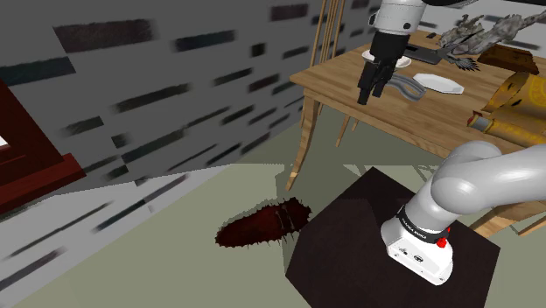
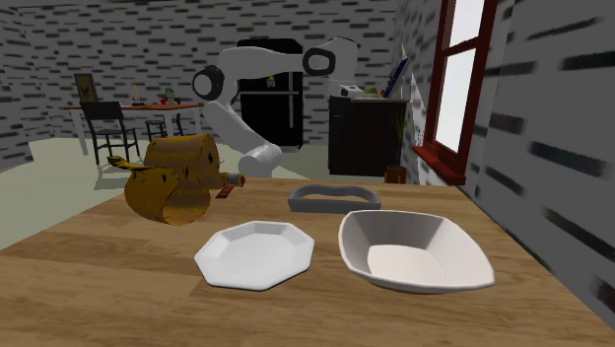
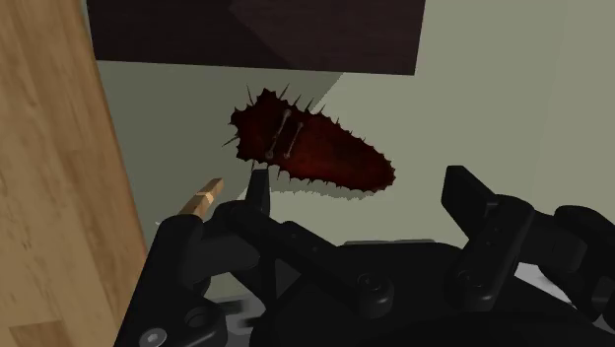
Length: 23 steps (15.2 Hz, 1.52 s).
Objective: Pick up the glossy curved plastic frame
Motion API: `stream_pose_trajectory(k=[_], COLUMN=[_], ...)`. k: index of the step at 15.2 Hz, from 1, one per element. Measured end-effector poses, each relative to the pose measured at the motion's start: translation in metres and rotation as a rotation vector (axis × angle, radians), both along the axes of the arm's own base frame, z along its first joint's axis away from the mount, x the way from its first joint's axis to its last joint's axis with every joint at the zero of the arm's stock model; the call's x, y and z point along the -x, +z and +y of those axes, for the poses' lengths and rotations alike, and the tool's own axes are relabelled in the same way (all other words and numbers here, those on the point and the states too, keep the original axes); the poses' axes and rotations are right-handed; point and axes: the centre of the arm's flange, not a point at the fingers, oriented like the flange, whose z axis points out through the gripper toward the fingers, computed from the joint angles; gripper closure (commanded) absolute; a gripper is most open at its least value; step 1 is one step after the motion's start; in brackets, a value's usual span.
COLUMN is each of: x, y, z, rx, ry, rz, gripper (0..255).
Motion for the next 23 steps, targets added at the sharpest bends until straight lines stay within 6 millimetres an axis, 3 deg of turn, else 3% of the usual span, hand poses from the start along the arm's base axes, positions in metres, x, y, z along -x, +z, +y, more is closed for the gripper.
stream_pose_trajectory(k=[2, 5, 16, 23], x=[-0.001, -0.001, -0.015, -0.039], y=[-0.001, -0.005, -0.023, -0.031], z=[-0.005, -0.039, -0.180, -0.269], rx=[0.000, -0.002, -0.009, -0.012], ry=[0.007, 0.047, 0.225, 0.340], rz=[-0.001, -0.006, -0.026, -0.039], gripper=[0, 0, 0, 0])
